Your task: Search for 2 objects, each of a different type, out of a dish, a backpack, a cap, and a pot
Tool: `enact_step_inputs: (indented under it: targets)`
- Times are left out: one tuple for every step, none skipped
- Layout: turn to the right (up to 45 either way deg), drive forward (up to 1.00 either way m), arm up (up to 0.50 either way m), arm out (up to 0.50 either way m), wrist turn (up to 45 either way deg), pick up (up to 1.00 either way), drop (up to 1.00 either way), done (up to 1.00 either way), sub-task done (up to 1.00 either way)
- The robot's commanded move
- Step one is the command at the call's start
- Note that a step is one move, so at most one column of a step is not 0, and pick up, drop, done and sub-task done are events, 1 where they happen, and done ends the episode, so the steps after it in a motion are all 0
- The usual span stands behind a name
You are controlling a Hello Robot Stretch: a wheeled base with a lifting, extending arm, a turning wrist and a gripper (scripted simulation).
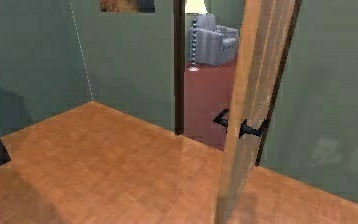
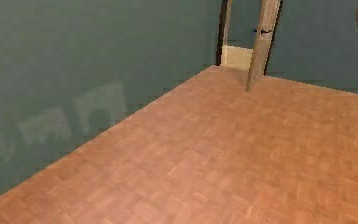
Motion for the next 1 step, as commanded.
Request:
enact_step_inputs:
  targets:
    - [-6.0,0.0,0.0,0.0,0.0,0.0,0.0,0.0,0.0]
